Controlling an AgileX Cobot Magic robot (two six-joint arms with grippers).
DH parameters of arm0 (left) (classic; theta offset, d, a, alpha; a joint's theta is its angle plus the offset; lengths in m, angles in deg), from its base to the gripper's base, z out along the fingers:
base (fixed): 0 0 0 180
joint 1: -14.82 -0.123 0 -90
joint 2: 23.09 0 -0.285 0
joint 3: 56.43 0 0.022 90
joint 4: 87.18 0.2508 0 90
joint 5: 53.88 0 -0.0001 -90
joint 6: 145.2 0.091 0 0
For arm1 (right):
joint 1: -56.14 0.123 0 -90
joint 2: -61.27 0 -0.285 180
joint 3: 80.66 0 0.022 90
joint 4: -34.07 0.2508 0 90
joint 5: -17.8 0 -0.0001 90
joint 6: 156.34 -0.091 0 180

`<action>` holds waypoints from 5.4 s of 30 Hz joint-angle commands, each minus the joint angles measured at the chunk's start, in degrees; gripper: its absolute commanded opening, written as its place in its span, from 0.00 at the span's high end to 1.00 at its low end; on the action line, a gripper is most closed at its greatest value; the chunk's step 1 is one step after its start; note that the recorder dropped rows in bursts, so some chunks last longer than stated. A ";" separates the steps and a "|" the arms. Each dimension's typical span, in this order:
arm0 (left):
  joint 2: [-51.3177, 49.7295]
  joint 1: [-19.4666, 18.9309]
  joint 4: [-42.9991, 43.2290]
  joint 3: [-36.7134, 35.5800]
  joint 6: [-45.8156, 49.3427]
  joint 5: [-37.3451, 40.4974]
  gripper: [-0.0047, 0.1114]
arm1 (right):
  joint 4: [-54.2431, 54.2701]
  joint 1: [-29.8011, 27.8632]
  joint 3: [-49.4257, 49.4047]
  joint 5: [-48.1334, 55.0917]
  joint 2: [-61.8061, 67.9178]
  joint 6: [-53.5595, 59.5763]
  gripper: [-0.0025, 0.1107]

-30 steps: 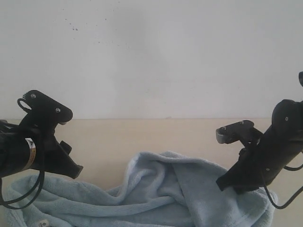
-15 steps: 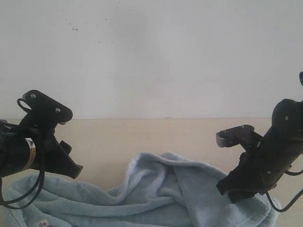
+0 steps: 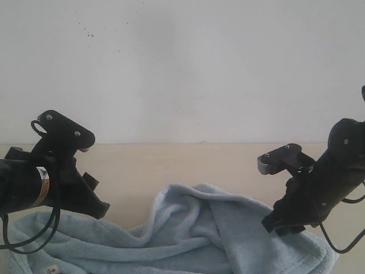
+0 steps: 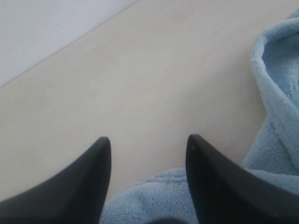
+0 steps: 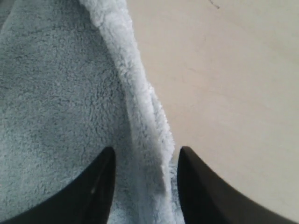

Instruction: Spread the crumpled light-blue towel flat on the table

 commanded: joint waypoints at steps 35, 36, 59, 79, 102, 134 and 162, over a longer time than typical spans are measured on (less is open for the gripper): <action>-0.46 -22.62 -19.70 3.56 9.58 -21.34 0.89 | -46.49 0.00 0.24 13.48 -31.03 -31.71 0.98; -0.52 -23.18 -17.46 3.56 9.58 -23.65 0.89 | -47.62 0.00 0.24 15.22 -31.02 -31.71 0.98; -13.18 -24.60 -22.35 3.58 14.79 -30.72 0.31 | -54.68 -0.11 0.13 15.56 -31.02 -41.37 0.98; -13.53 -28.04 -6.53 1.96 -18.79 -38.79 0.35 | -48.28 0.00 0.13 12.45 -31.02 -41.37 0.98; 1.29 -28.02 -6.98 7.79 -13.92 -45.62 0.93 | -52.71 0.00 0.13 12.53 -31.14 -41.37 0.98; 43.58 -28.02 0.03 -11.78 -23.74 -42.29 0.93 | -41.90 4.11 7.08 39.13 -58.98 -9.86 0.98; -0.65 -28.02 -2.04 -3.35 -13.35 -25.41 0.92 | -71.81 3.88 -6.03 -4.55 -15.91 -43.53 0.98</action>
